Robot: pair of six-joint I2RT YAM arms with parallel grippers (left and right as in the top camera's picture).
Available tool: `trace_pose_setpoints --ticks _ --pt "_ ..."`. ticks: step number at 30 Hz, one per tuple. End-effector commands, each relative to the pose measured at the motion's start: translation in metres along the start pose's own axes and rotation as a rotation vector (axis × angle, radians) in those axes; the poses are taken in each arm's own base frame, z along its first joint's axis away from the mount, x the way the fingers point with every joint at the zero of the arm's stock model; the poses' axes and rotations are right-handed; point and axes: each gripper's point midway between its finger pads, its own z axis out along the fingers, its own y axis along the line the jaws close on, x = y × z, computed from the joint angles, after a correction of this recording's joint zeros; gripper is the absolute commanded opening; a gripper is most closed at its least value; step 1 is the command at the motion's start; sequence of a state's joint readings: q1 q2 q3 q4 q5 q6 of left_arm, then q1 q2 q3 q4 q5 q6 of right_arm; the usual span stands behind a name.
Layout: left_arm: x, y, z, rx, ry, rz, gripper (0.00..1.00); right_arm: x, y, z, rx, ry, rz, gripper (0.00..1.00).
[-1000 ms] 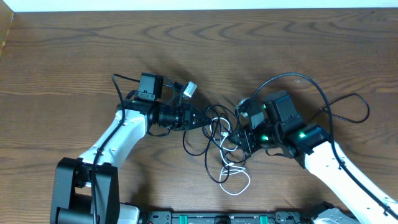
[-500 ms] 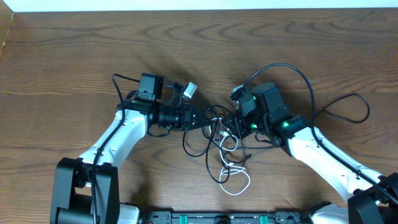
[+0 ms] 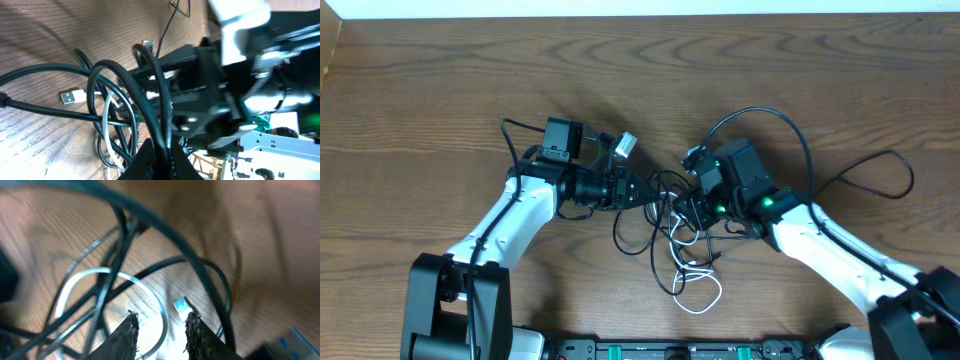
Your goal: Untangle cables
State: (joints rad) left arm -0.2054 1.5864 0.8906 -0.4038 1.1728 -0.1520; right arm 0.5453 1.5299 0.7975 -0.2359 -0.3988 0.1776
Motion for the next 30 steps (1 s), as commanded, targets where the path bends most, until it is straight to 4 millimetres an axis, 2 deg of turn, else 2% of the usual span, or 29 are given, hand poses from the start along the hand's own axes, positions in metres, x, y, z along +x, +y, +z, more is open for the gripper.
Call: trace_pose_setpoints --ticks 1,5,6,9,13,21,30 --pt "0.002 -0.001 0.000 0.019 0.006 0.010 0.08 0.002 -0.006 0.011 0.029 0.012 -0.014 0.29" --pt "0.002 -0.001 0.000 0.019 0.006 0.010 0.08 -0.003 -0.006 0.011 0.026 -0.008 -0.021 0.31" --pt "0.002 -0.001 0.000 0.019 0.006 0.010 0.08 -0.004 -0.005 0.011 0.025 -0.013 -0.024 0.27" --pt "0.002 -0.001 0.000 0.019 0.006 0.010 0.07 -0.008 0.001 0.008 -0.012 -0.026 -0.027 0.01" --pt "0.002 -0.001 0.000 0.016 0.005 0.010 0.08 -0.023 0.010 -0.012 -0.066 -0.083 -0.011 0.01" --pt "0.008 0.028 -0.002 -0.146 0.007 -0.064 0.08 -0.051 0.040 -0.092 -0.136 -0.263 -0.040 0.01" --pt "0.014 0.047 -0.006 -0.257 0.006 -0.145 0.08 -0.071 0.074 -0.188 -0.137 -0.549 -0.161 0.01"
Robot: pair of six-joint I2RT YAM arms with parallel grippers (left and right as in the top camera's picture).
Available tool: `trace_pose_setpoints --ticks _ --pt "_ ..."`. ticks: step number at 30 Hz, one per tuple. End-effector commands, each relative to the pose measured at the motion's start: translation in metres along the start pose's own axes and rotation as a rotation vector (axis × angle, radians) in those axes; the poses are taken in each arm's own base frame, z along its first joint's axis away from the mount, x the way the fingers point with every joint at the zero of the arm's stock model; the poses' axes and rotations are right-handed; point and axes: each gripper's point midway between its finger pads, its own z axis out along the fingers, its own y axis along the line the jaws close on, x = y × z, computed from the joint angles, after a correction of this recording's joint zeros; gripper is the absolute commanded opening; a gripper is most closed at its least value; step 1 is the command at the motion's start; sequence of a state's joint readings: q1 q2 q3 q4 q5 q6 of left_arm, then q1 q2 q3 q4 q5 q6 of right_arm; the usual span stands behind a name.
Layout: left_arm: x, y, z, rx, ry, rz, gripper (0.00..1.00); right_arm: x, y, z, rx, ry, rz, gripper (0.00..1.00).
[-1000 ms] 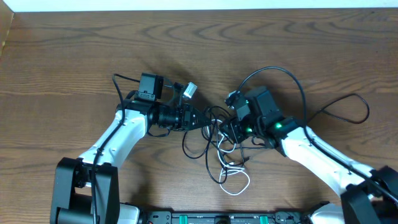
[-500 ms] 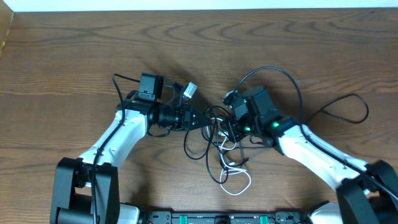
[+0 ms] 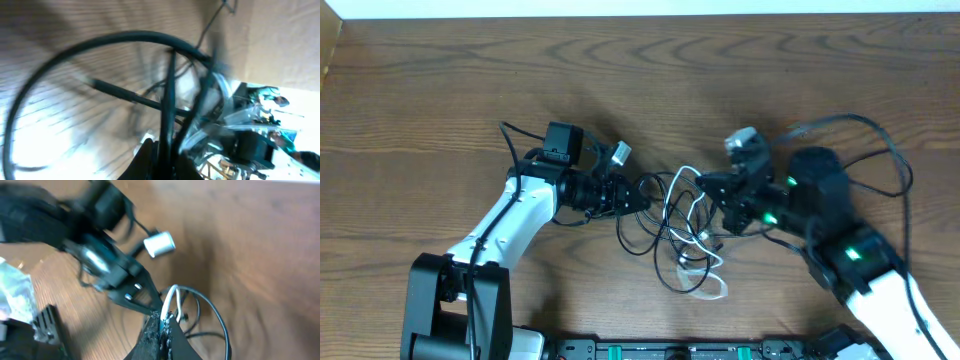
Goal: Untangle cables
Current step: 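Pull the black cable rightward with the right gripper, left gripper holding bundle, then release the cable and move the right gripper back left to the bundle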
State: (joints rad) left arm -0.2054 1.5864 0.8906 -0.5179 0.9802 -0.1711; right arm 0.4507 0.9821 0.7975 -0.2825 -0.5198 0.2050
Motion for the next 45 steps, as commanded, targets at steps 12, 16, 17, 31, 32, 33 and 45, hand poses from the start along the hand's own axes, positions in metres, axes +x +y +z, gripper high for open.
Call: trace_pose_setpoints --ticks 12,16,17,31,32,33,45 --pt "-0.001 0.025 -0.001 -0.134 -0.019 -0.055 0.08 -0.069 0.033 -0.113 0.066 -0.407 -0.164 0.01" --pt "-0.001 0.038 -0.003 -0.206 -0.028 -0.065 0.08 -0.079 0.025 -0.133 0.152 -0.484 -0.175 0.01" --pt "-0.001 0.040 -0.004 -0.220 -0.030 -0.072 0.08 -0.081 0.023 -0.137 0.174 -0.498 -0.174 0.01" --pt "0.006 0.093 -0.025 -0.541 -0.065 -0.173 0.08 -0.088 -0.056 -0.187 0.651 -0.633 -0.021 0.01" --pt "0.006 0.095 -0.026 -0.557 -0.068 -0.173 0.08 -0.086 -0.062 -0.192 0.693 -0.635 -0.003 0.01" --pt "0.006 0.098 -0.028 -0.578 -0.071 -0.174 0.08 -0.083 -0.069 -0.197 0.743 -0.639 0.015 0.01" --pt "0.007 0.115 -0.041 -0.697 -0.101 -0.222 0.08 -0.044 -0.107 -0.213 0.964 -0.577 0.208 0.11"
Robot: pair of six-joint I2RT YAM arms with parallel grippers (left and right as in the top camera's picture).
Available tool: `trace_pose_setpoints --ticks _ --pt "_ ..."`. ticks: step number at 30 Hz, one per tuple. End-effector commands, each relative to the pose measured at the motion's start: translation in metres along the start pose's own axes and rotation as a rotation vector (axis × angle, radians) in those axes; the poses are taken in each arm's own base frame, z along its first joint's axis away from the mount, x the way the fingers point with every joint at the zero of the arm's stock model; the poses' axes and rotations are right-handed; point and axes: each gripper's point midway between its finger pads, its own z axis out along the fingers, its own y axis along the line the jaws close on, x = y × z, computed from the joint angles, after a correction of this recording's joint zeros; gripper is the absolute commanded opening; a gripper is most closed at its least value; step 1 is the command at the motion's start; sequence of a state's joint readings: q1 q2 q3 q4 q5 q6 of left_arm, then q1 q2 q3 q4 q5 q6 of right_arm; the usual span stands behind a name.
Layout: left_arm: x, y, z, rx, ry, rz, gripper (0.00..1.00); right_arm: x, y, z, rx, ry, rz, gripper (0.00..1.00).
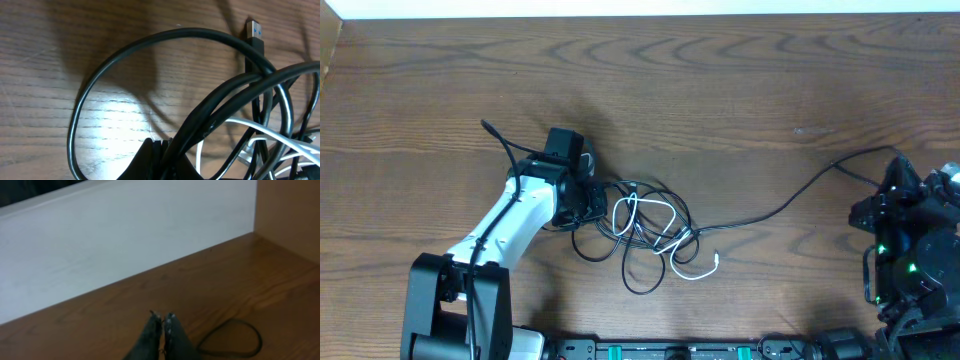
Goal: Untangle cables
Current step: 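Release the cable and move the right gripper back left to the bundle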
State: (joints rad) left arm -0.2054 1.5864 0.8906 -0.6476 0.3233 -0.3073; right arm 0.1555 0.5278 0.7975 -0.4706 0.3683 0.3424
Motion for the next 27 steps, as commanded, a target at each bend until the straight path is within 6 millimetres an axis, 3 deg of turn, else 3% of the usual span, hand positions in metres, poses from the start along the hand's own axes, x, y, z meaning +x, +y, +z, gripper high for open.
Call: trace_pose_setpoints --ticks 1,4,6,14,21,27 --pt "0.000 0.008 0.001 -0.037 -0.005 -0.017 0.08 0.010 0.023 -0.003 -0.138 0.063 -0.011 0.22" --pt "0.002 0.002 0.001 -0.004 0.007 0.021 0.08 0.033 0.055 -0.009 -0.339 0.162 -0.115 0.52" --pt "0.004 -0.006 0.001 0.046 0.023 0.075 0.08 0.046 0.073 -0.013 -0.458 0.221 -0.154 0.60" --pt "0.008 -0.035 -0.003 0.217 0.032 0.245 0.08 0.107 0.123 -0.027 -0.845 0.463 -0.306 0.72" --pt "-0.001 -0.066 -0.012 0.386 -0.020 0.321 0.08 0.156 0.146 -0.026 -1.001 0.676 -0.308 0.74" --pt "-0.004 -0.070 -0.013 0.404 -0.032 0.329 0.08 0.197 0.163 -0.031 -1.060 0.827 -0.335 0.75"
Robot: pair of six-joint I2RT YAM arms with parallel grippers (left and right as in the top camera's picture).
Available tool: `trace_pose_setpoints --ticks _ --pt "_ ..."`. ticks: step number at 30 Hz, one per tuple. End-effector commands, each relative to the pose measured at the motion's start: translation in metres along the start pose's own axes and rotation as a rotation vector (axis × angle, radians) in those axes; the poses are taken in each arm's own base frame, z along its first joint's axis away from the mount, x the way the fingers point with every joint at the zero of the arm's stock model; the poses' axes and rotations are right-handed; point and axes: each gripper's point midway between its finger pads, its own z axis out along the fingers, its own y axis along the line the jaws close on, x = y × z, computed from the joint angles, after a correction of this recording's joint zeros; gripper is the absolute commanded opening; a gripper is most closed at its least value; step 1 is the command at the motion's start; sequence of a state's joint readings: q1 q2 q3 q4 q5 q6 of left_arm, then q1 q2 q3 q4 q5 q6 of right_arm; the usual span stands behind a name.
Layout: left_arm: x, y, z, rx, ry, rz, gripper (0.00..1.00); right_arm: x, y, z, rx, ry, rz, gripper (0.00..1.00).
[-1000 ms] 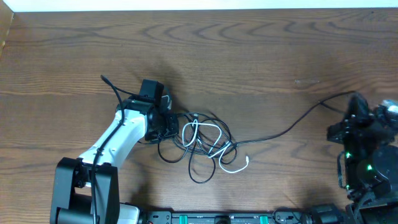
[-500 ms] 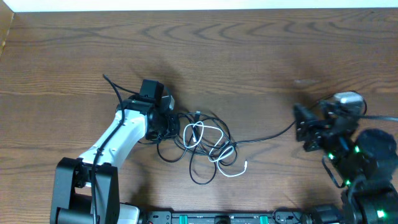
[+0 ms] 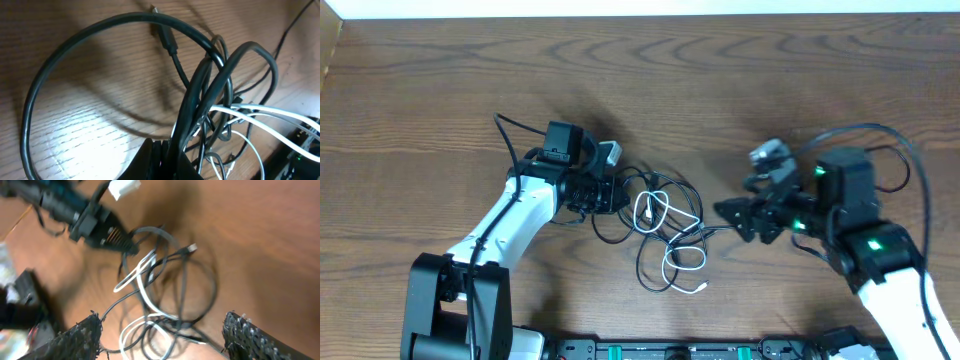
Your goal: Untangle cables
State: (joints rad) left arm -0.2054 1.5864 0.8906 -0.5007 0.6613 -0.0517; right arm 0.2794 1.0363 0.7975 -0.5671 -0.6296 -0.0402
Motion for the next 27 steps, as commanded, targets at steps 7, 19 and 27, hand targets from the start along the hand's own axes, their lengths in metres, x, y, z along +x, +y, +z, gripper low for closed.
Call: trace_pose_setpoints --ticks 7,19,27 --pt "0.013 -0.018 0.006 0.069 0.052 0.026 0.08 0.024 0.024 0.049 -0.112 0.149 -0.086 0.65" --pt "0.027 -0.040 0.018 0.088 0.106 0.097 0.08 0.042 0.009 0.074 -0.072 0.231 -0.065 0.64" --pt "0.032 -0.057 0.018 0.175 0.123 0.136 0.08 0.046 0.008 0.076 -0.058 0.251 0.058 0.63"
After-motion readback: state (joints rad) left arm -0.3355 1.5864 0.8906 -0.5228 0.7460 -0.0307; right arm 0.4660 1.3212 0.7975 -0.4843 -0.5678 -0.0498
